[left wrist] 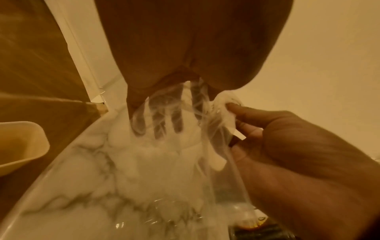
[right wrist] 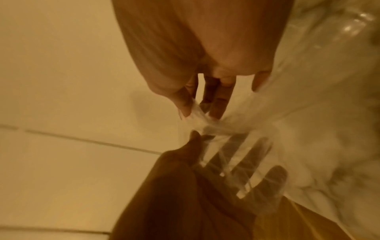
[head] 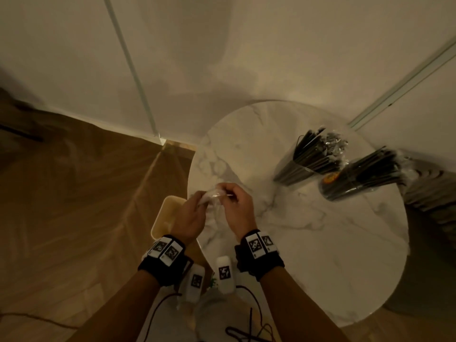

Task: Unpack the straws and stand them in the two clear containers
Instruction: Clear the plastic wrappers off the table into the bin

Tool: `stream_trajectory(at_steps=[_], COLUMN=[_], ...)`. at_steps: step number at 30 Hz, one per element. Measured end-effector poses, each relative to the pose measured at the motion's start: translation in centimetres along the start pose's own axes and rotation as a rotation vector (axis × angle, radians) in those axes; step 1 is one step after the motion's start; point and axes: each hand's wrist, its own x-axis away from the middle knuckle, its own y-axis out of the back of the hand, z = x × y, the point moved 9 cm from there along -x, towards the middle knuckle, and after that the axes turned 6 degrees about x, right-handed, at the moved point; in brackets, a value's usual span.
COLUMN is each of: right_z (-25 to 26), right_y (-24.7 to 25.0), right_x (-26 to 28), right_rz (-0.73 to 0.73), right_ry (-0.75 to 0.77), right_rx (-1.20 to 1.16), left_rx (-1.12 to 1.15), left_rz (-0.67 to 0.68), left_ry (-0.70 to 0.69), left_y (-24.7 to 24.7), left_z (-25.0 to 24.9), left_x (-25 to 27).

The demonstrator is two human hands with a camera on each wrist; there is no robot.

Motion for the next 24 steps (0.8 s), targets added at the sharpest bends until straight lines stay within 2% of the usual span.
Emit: stream_trajectory(at_steps=[2, 3, 4, 6, 8, 9, 11, 14, 18, 22, 24], right_z=[0.7, 0.6, 0.4, -0.2, -0.4, -0.3, 0.2, 0.5, -1.1, -4.0, -6.1], right_y=[-1.2, -2.0, -2.9, -5.2, -7.6, -8.8, -11.4, -15.0, -18.7, -21.7, -22.7], right_x=[0.0, 0.0, 0.2, 0.9, 1.4, 1.7, 2.4, 3.3, 3.8, 3.8, 3.3], right_rz=[0.063, 0.113, 0.166, 0.254, 0.267, 0.26, 0.264, 0.303, 0.363, 0.426, 0.374], right_ry=[0.033, 0.012, -0.046, -0.182, -0.304, -0.354, -0.431, -0.472, -0.389, -0.274, -0.19], right_rx=[0.056, 0.037, -0.033, -0.27, -0.465, -0.542, -0.679, -0.686, -0.318, 0.071, 0.252], left_rx=[0.167, 0.28, 0.423, 0.741, 0.908, 0.891, 0.702, 0.57, 0.586, 0.272, 0.159], left_rz=[-0.039, -0.067, -0.089, -0.029, 0.051, 0.094, 0.126, 0.069, 0.024, -0.105, -0.128], left_ry=[0.111, 0.209, 0.327, 0.501, 0.47, 0.398, 0.291, 0.393, 0.523, 0.587, 0.619], left_y=[0.9, 1.4, 1.9, 2.2, 3.3, 4.0, 5.8, 8.8, 12.8, 16.5, 16.8], left_z=[1.3, 2.3, 3.3, 4.1, 3.4, 2.8, 2.8, 6.9, 13.2, 21.1, 24.2], left_x=[-0.2, -0.1, 0.0, 0.8, 0.8, 0.8, 1.0, 1.6, 2.4, 2.0, 1.7])
